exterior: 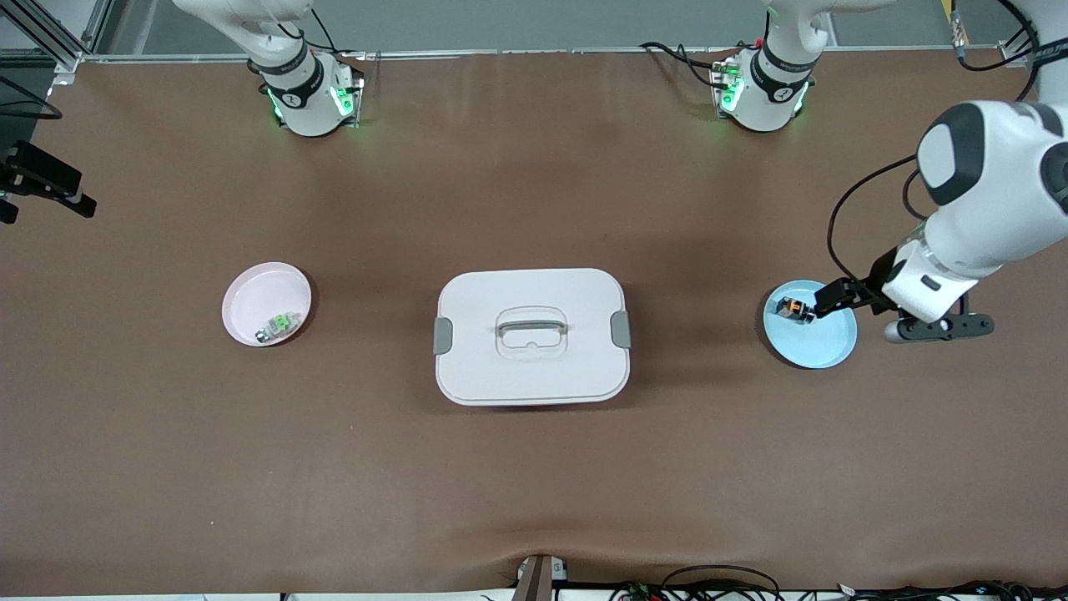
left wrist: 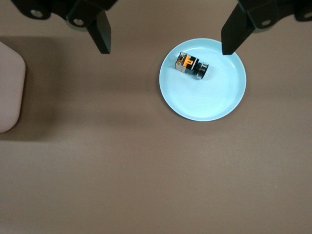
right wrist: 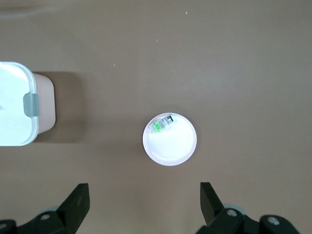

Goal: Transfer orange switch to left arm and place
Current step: 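Open the left gripper and lift it away from the plate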

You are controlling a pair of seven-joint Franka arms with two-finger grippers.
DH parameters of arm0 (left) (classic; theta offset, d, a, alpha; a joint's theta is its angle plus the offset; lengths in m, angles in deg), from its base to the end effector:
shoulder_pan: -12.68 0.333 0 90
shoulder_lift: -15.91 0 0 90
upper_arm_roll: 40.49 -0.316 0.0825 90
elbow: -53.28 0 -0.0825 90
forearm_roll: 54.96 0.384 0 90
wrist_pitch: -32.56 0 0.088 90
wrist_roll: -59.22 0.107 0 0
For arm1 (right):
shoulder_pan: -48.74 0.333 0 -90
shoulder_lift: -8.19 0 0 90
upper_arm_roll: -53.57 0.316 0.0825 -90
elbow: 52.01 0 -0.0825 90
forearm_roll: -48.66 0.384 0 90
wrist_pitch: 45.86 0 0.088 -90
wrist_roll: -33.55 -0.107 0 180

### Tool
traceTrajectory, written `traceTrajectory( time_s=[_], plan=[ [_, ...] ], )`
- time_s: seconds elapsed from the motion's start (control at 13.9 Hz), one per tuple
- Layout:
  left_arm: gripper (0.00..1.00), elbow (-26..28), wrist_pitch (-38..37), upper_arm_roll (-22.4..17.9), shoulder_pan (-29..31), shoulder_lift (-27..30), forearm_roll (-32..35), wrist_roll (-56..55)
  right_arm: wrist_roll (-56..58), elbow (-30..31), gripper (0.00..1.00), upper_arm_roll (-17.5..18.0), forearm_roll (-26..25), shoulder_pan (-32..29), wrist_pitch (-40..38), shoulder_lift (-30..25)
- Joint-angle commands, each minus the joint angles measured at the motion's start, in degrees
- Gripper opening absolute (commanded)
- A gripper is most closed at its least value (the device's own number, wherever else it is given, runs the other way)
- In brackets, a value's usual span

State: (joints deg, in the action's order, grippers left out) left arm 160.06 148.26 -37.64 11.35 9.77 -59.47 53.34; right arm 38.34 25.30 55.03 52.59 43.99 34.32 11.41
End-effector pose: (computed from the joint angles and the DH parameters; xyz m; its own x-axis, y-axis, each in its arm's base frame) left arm 0.5929 -0.0471 0.4625 0.9972 0.0640 0.0390 0.0607 -0.9948 0.0822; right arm 0.5521 -0.0240 0.6812 0.9993 0.0376 0.0001 0.0375 -0.9969 -0.0693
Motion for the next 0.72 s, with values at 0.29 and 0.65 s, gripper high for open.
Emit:
traceTrajectory(
  time_s=[0.29, 0.65],
  plan=[
    [1.00, 5.3, -4.0, 0.0, 2.5, 12.7, 1.9, 5.6, -0.3, 1.5, 1.00, -0.5, 0.5, -0.2, -3.3, -0.4],
    [1.00, 16.5, -0.5, 1.0, 3.7, 23.8, 1.9, 6.1, -0.2, 1.4, 1.00, -0.6, 0.3, -0.3, -3.2, -0.4]
  ],
)
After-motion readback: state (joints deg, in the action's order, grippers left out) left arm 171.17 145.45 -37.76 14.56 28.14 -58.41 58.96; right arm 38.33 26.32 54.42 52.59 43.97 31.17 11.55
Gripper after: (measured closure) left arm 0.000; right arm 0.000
